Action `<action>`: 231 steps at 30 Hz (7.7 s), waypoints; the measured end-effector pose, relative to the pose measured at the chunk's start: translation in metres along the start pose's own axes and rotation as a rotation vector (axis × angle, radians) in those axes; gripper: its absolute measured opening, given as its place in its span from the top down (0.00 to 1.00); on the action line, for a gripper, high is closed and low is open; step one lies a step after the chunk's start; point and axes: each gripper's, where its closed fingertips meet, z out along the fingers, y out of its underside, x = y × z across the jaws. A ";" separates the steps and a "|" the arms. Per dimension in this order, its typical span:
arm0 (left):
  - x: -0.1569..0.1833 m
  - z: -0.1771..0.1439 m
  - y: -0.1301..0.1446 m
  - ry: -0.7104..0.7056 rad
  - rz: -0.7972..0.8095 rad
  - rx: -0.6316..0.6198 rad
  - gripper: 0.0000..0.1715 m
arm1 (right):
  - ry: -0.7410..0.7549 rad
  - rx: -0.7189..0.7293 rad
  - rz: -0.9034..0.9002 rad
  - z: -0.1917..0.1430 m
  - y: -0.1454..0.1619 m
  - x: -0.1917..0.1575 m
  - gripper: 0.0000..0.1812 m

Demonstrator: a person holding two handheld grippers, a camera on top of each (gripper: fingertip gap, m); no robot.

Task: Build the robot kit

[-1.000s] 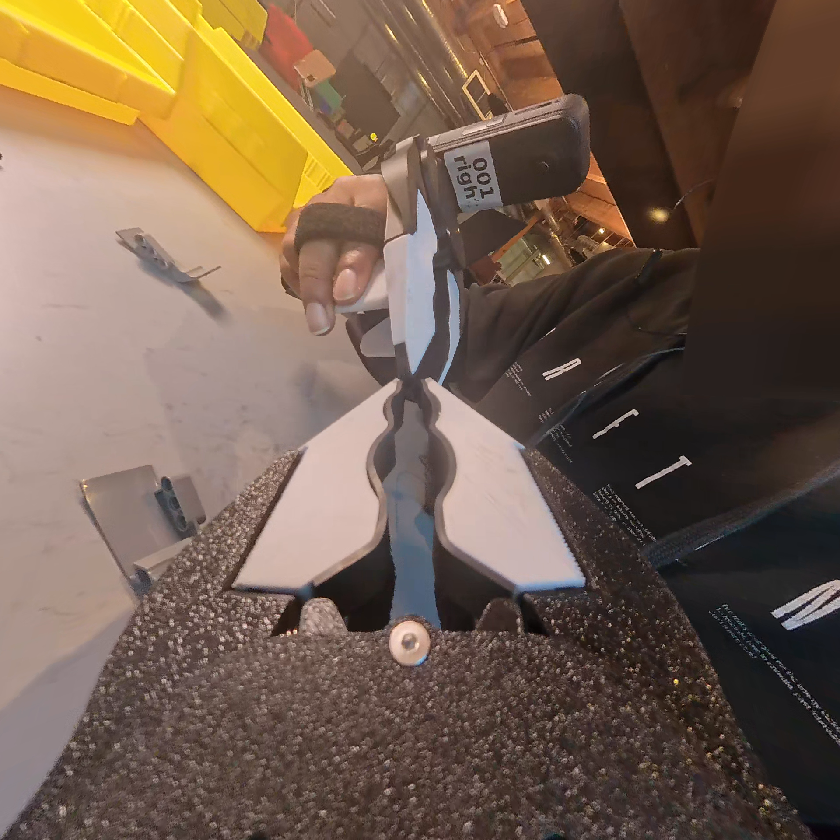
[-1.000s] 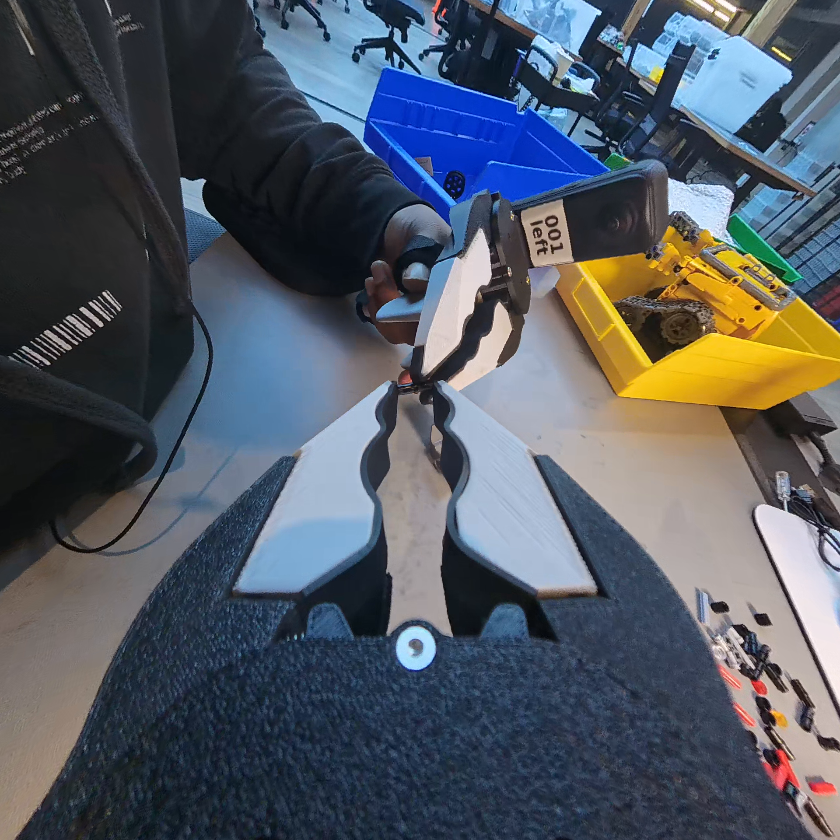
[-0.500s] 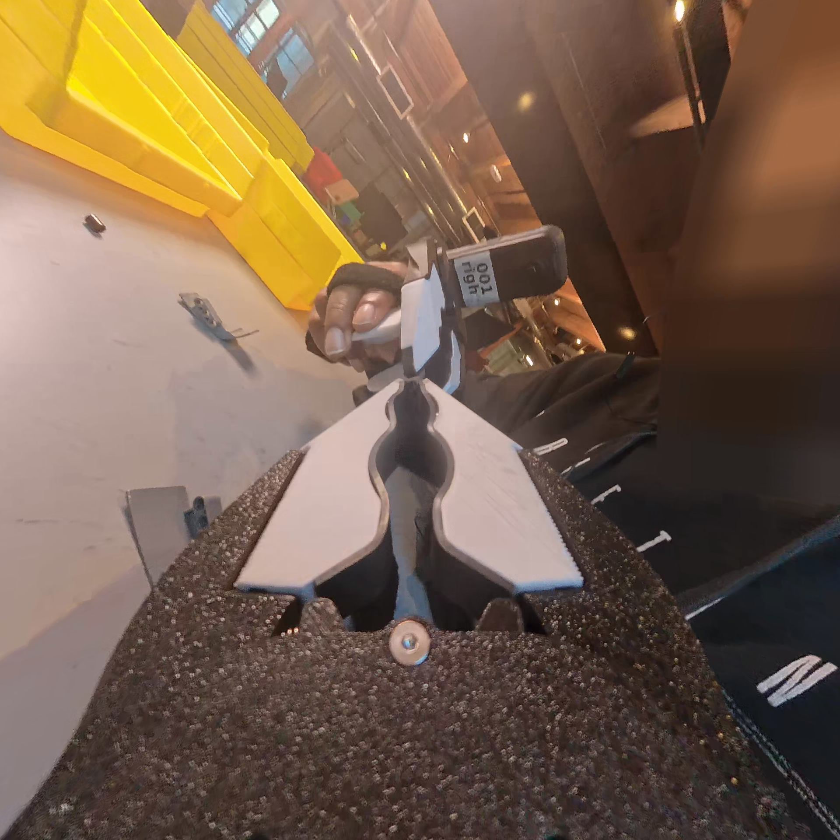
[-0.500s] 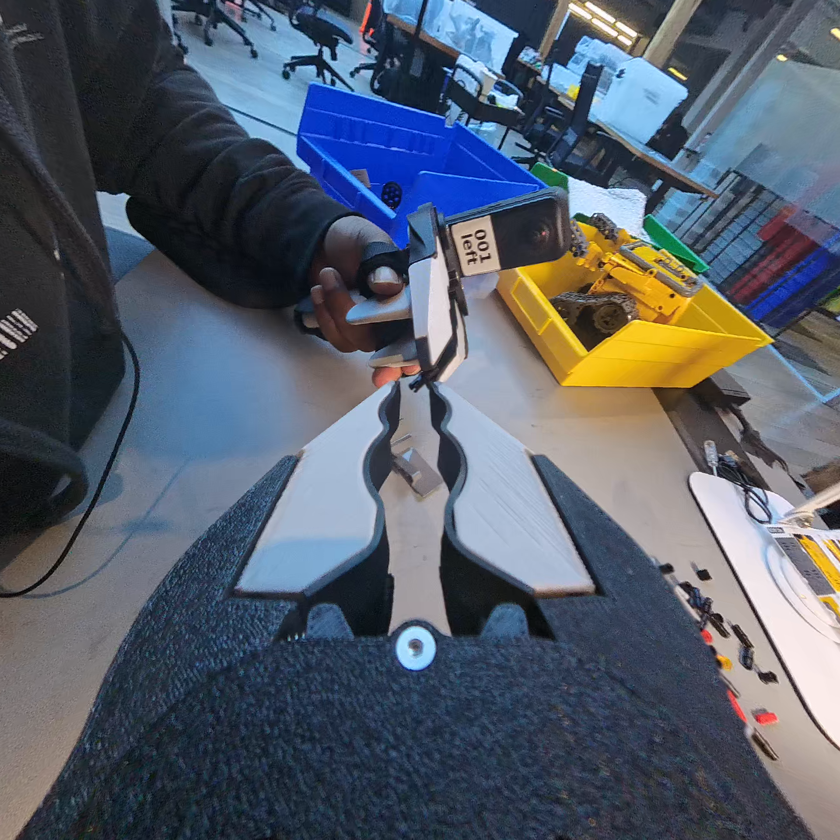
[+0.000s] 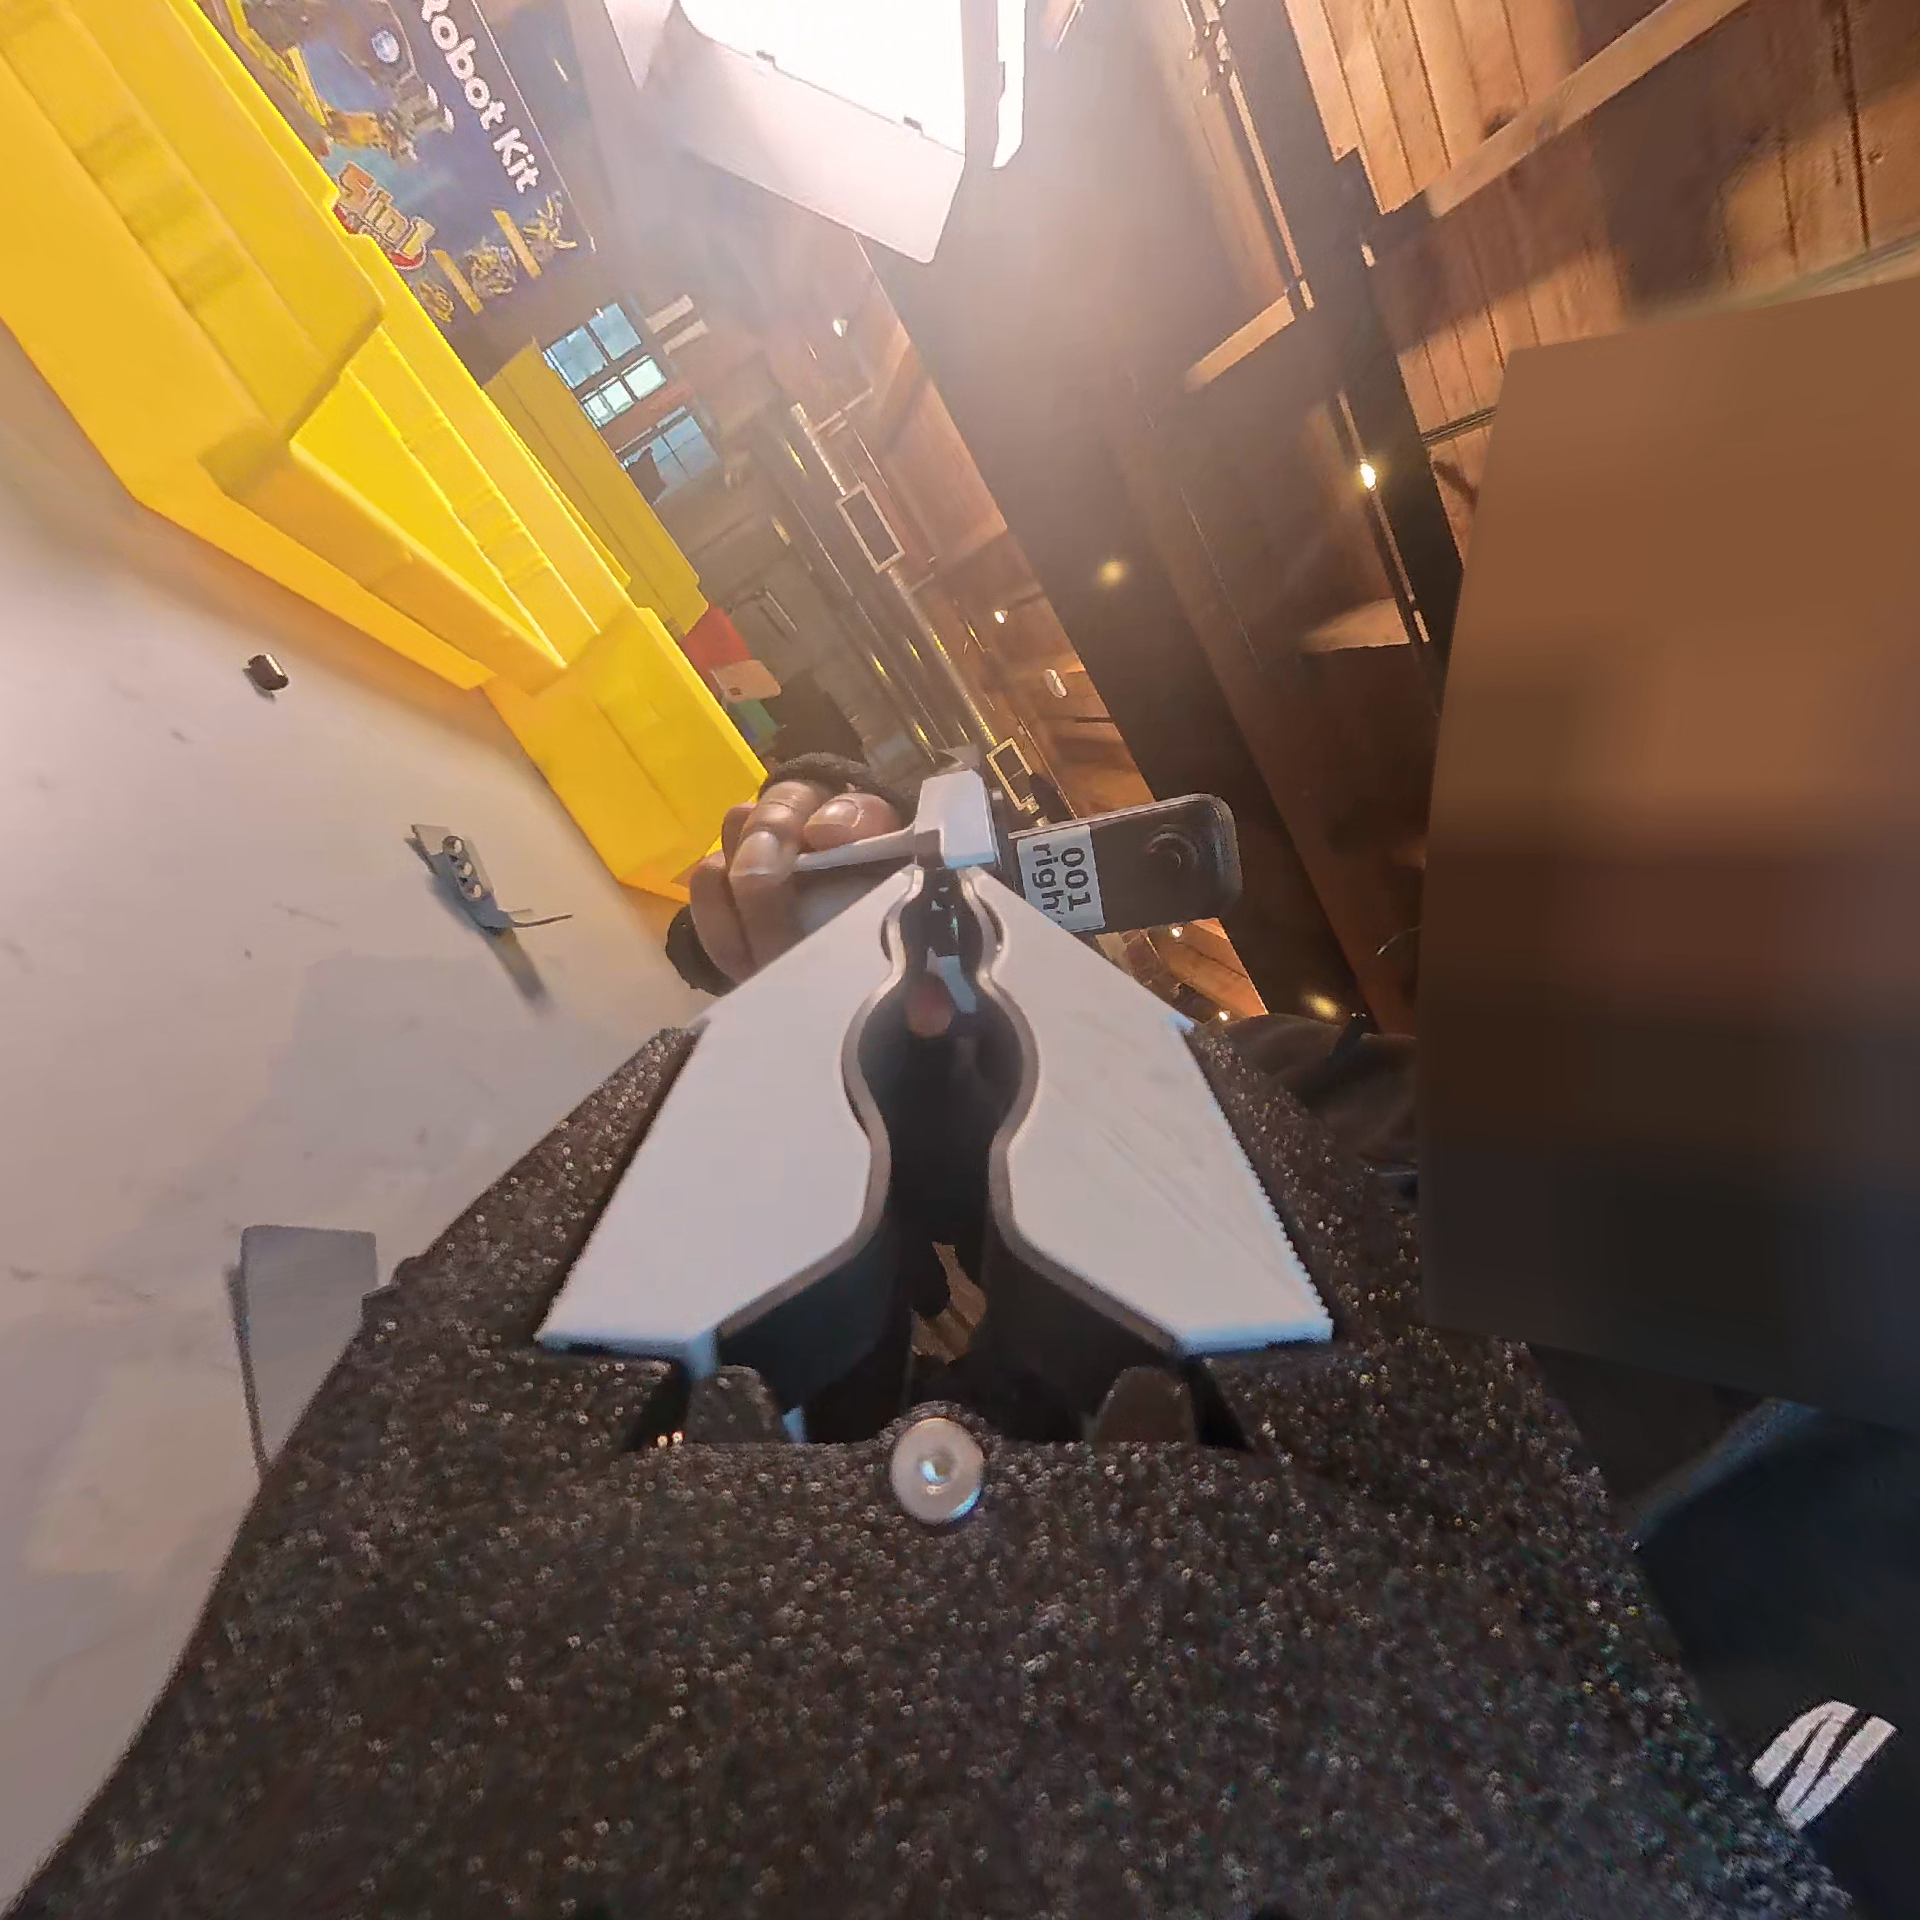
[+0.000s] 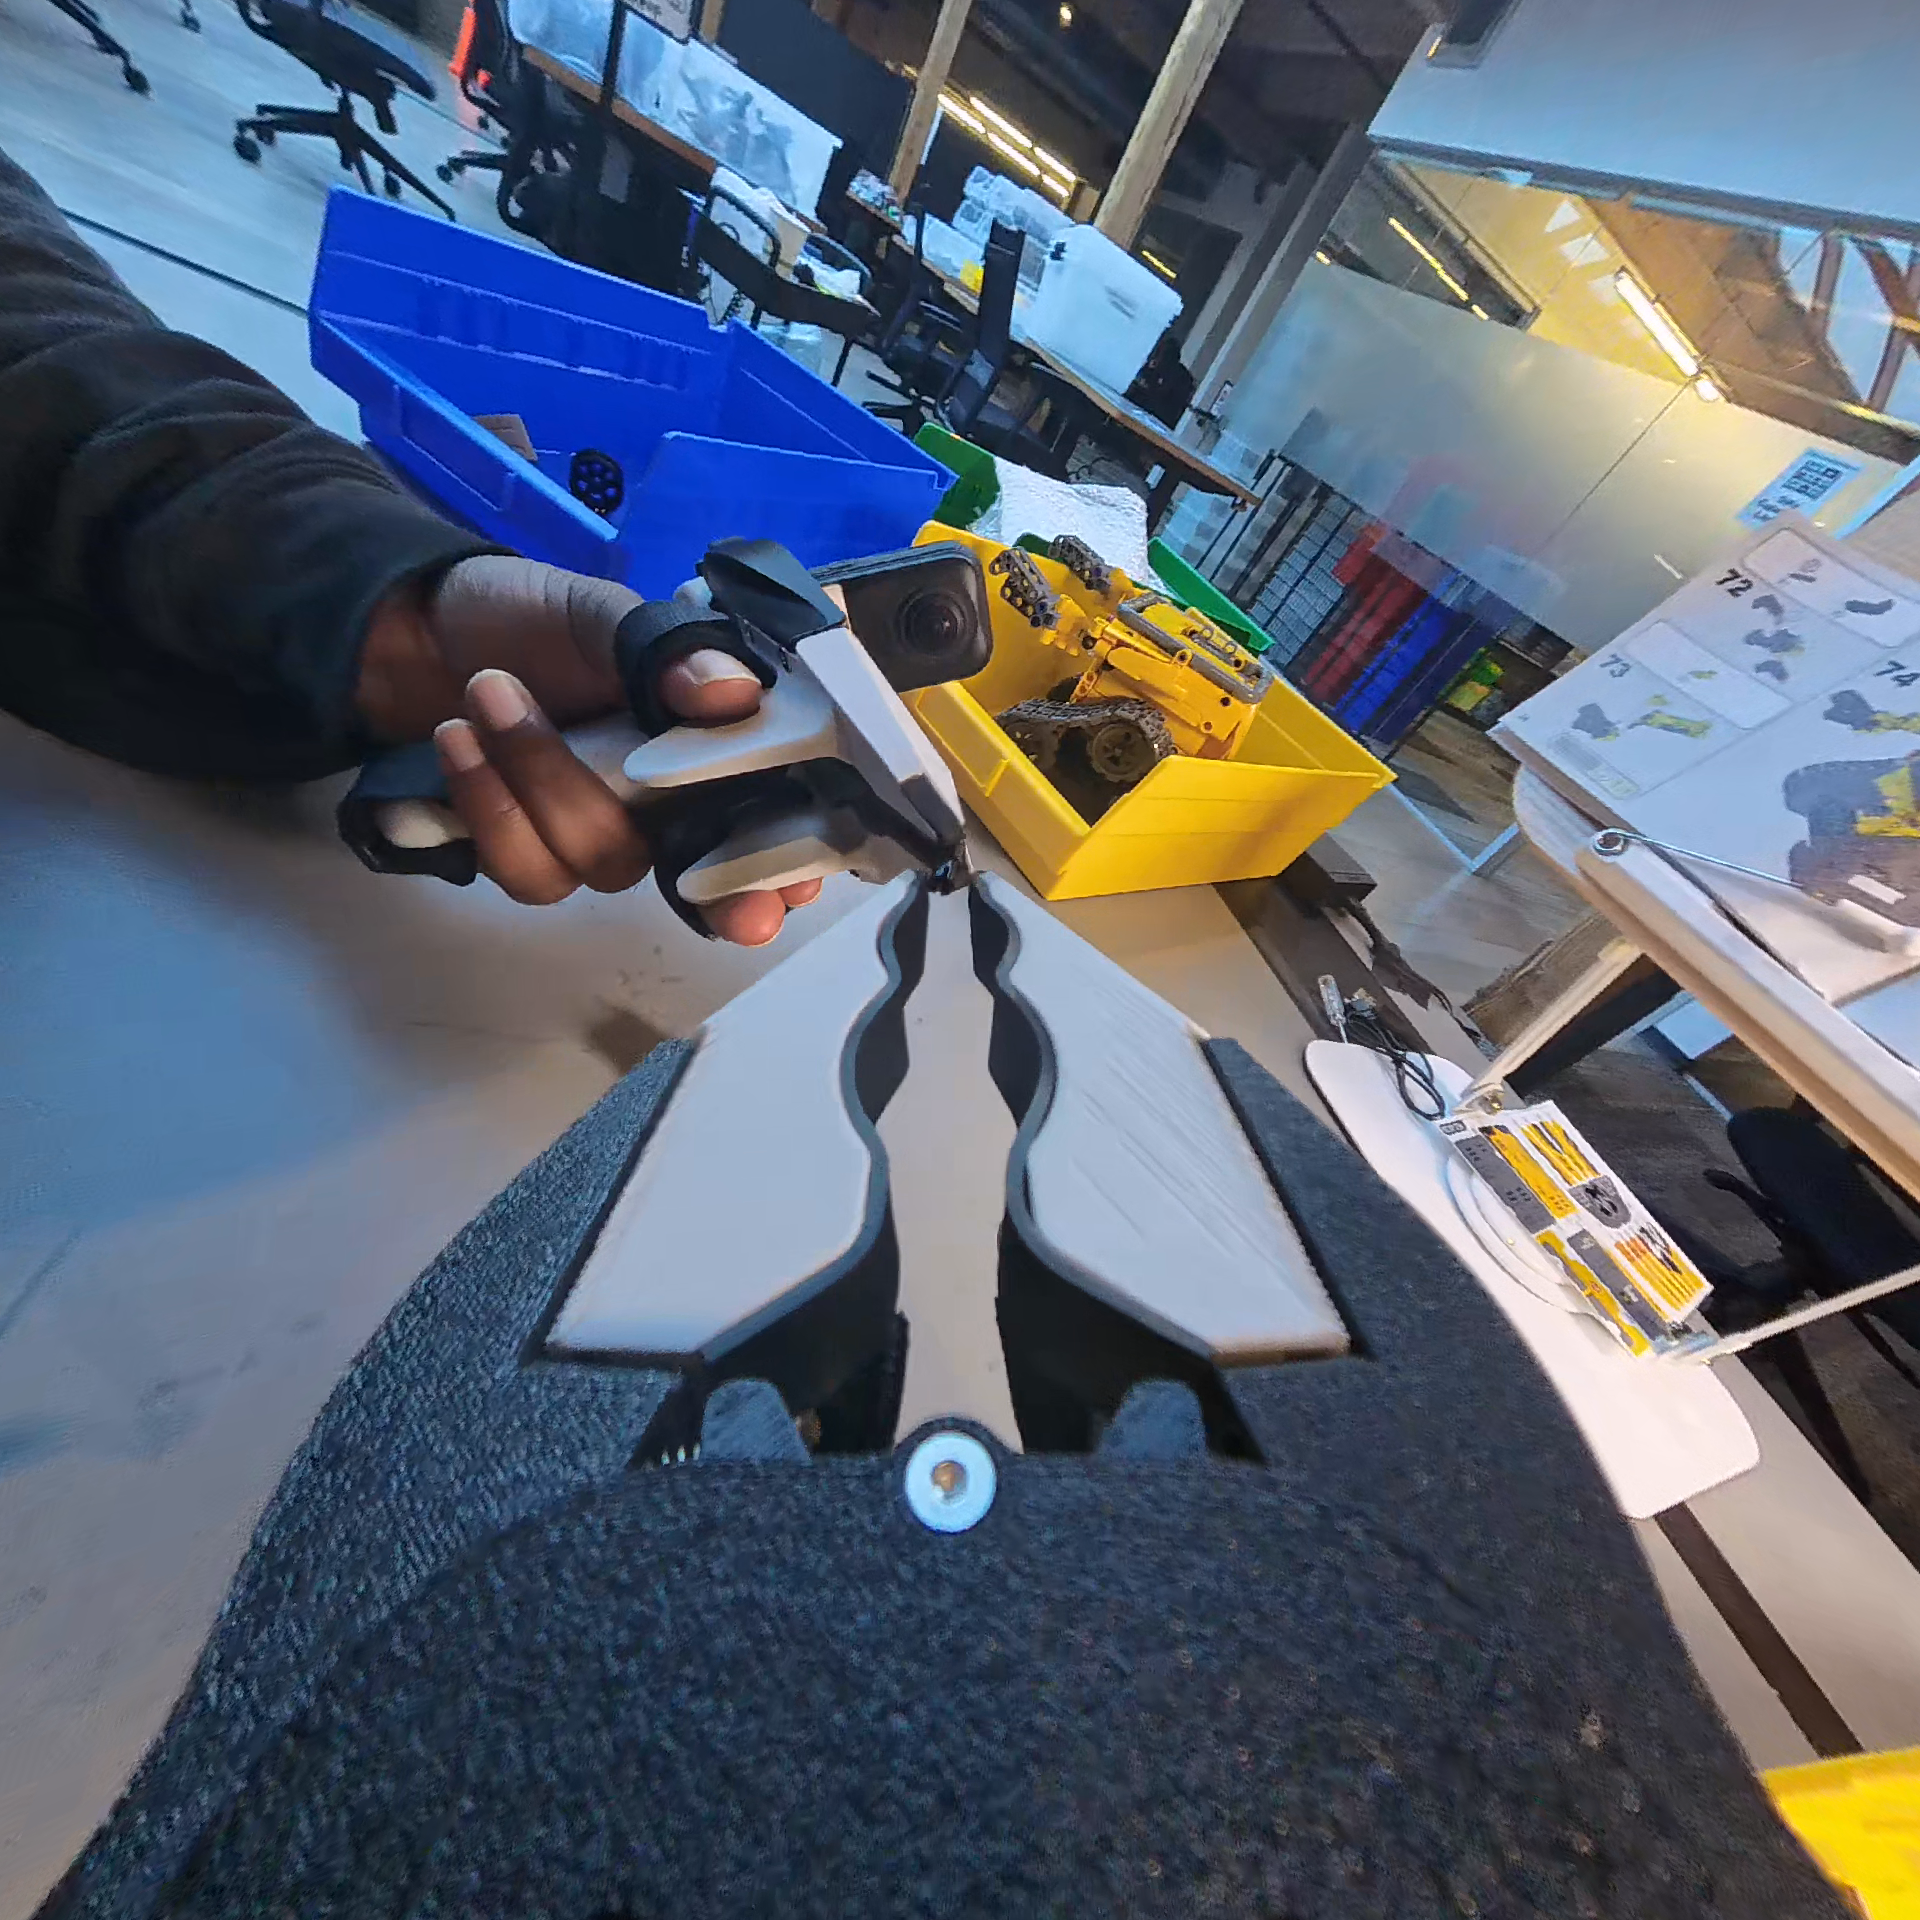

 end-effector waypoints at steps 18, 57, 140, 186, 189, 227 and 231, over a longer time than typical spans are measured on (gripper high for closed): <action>0.007 -0.001 0.026 -0.085 0.347 -0.271 0.96 | -0.154 0.051 0.084 -0.007 -0.002 -0.019 0.98; -0.064 -0.067 0.004 -0.586 0.768 -0.558 0.98 | -0.330 -0.518 0.255 0.040 0.084 -0.087 0.82; -0.088 -0.047 0.072 -0.586 1.031 -0.895 0.99 | -0.562 -0.420 0.040 0.005 0.104 -0.072 0.87; -0.094 -0.037 0.075 -0.664 0.881 -1.340 0.98 | -0.602 -0.516 0.094 0.001 0.108 -0.073 0.85; -0.094 -0.032 0.075 -0.662 0.894 -1.351 0.98 | -0.600 -0.507 0.111 -0.006 0.105 -0.067 0.83; -0.070 -0.023 0.074 -0.553 0.850 -1.093 0.98 | -0.508 -0.439 0.011 -0.035 0.093 -0.075 0.91; -0.066 -0.018 0.077 -0.513 0.840 -1.077 0.98 | -0.459 -0.333 0.149 -0.032 0.068 -0.057 0.91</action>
